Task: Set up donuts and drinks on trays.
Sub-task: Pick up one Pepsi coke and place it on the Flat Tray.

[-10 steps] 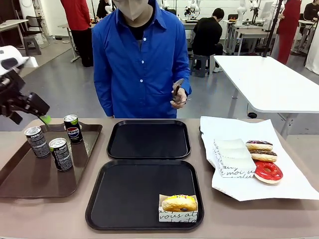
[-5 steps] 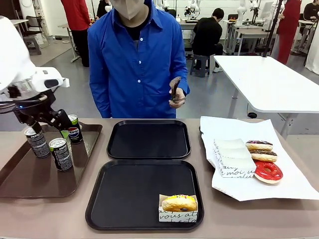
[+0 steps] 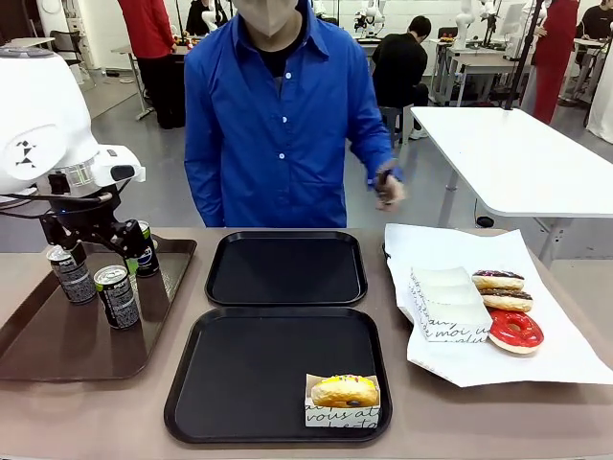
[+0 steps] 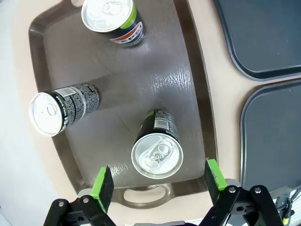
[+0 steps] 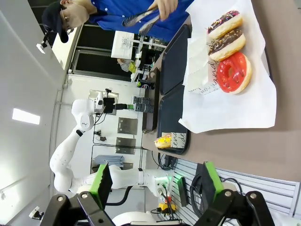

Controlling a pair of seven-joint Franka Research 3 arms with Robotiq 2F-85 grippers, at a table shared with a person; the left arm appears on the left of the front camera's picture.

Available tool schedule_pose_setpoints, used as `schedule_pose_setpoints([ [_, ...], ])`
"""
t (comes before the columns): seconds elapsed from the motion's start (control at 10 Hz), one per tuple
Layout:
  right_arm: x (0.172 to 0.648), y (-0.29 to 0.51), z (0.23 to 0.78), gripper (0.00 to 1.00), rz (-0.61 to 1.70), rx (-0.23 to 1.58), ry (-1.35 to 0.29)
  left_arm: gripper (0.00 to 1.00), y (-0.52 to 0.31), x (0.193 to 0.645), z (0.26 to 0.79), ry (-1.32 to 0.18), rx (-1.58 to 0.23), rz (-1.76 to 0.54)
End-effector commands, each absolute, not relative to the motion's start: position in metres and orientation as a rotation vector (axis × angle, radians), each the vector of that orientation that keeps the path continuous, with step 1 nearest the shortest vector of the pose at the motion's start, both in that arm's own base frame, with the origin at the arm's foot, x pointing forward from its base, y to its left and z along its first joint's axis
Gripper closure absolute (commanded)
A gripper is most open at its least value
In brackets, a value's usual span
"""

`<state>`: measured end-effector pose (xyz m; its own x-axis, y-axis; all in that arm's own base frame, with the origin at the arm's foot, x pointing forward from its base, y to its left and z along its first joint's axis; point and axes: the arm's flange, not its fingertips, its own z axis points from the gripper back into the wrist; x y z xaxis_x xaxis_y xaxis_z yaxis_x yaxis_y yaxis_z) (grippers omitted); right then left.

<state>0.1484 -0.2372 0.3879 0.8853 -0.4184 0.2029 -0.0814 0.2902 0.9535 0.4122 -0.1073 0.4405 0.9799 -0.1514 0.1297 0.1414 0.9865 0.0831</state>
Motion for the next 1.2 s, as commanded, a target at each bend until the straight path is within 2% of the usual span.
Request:
schedule_pose_setpoints([
  [0.0,0.15,-0.237,0.389,0.0,-0.223,1.272,-0.483,0.0,-0.11,0.411,0.441,-0.146,0.077,-0.167],
  [0.6,0.15,-0.237,0.389,0.0,-0.223,1.272,-0.483,0.0,-0.111,0.411,0.441,-0.136,0.072,-0.158],
  [1.1,0.15,-0.237,0.389,0.0,-0.223,1.272,-0.483,0.0,-0.119,0.388,0.429,-0.203,0.013,-0.078],
])
